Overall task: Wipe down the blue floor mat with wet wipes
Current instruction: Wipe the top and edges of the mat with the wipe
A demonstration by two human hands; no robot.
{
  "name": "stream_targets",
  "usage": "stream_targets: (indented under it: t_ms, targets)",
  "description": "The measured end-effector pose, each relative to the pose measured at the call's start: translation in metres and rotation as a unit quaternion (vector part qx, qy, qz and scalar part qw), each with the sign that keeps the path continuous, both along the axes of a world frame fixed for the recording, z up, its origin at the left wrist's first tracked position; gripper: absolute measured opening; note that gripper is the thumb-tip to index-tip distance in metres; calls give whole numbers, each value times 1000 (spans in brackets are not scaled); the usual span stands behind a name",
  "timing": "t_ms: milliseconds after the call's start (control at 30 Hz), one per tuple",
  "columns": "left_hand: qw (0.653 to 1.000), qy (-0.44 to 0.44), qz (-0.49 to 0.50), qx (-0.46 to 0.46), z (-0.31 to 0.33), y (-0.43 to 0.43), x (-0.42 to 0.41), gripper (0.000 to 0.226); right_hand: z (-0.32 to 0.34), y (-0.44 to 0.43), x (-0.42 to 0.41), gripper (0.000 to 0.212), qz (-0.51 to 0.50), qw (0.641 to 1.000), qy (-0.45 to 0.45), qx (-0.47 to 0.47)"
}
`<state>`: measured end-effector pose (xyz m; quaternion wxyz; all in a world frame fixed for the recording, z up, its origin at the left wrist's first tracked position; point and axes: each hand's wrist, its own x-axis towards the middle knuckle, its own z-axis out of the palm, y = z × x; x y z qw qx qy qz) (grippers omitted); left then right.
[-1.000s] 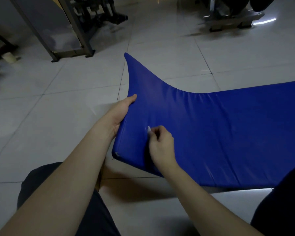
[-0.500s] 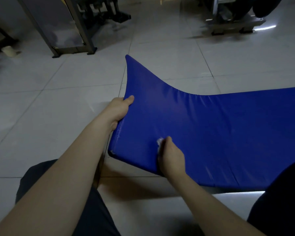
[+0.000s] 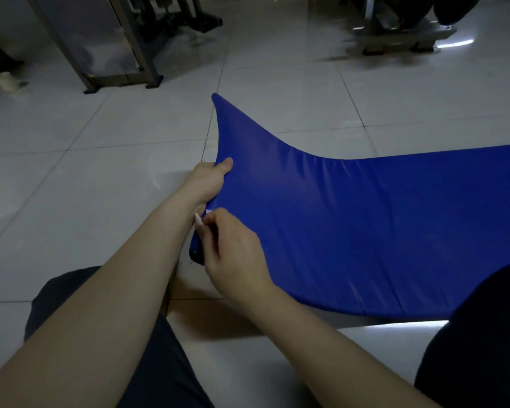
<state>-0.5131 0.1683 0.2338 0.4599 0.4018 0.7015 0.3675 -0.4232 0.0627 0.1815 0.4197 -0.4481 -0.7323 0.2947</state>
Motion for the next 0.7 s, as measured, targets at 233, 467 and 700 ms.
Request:
stream_targets:
  t_ms: [233,467,700]
  targets:
    - [1000,-13,-8,-24,-3,0,-10,42,-82,14,47,19,-98,984,-85,-120]
    - [1000,-22,-6,-19,-3,1,-4,38,-134,16,87,31,-243,902,-233,-271]
    - [1000,-5,11,-7,-5,2,-3,36,-61,20,41,30,-163,962,-16,-219]
